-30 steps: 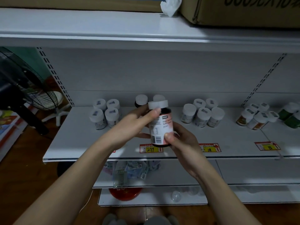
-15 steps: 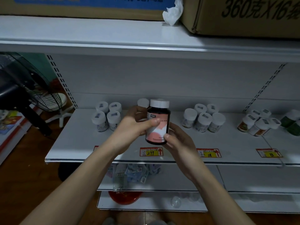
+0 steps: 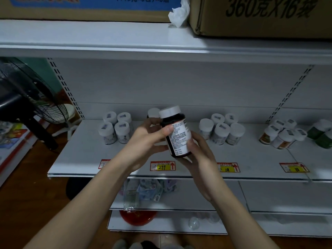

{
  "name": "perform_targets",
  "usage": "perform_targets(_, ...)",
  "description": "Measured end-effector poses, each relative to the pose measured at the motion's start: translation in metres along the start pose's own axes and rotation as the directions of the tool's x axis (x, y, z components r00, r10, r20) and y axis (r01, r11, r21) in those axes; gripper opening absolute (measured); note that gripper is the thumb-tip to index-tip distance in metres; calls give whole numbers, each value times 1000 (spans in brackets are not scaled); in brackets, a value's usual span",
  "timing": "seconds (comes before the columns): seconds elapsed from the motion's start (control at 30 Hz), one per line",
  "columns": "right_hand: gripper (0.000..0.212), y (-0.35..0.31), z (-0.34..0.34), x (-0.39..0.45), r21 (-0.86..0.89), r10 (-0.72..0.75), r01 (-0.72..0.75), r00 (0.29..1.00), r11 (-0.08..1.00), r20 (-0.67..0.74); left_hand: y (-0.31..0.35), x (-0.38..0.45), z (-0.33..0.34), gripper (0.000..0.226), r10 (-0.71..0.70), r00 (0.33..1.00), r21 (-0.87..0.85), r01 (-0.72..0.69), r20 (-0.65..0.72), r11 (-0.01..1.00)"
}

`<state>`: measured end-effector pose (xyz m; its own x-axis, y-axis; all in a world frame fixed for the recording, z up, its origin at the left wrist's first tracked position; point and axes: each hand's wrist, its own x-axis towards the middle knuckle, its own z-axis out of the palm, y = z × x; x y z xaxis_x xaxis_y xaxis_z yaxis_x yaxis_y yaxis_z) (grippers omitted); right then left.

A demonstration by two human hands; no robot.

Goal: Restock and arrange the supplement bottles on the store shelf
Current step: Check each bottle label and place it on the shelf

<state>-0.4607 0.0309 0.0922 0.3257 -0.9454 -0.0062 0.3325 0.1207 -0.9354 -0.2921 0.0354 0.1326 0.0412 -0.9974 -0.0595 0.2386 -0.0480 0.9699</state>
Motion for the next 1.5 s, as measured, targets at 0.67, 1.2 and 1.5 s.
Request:
perform_targets(0.67,25,-4,-7,-1,-89,-54,47,995,995,-80,-2,-4,11,42,-43,998,-4,43,-39,999)
perform_targets(1.2,47,-5,-13,-6,-318,-36,33,999,947,-5,-3,-17,18,52,-123,991,98,128,-57,987)
perform_targets(1.5,57,-2,-13,-8,-260,-5,18,999,965,51,-3,-30,20,47,-115,990,181,129,-88,975)
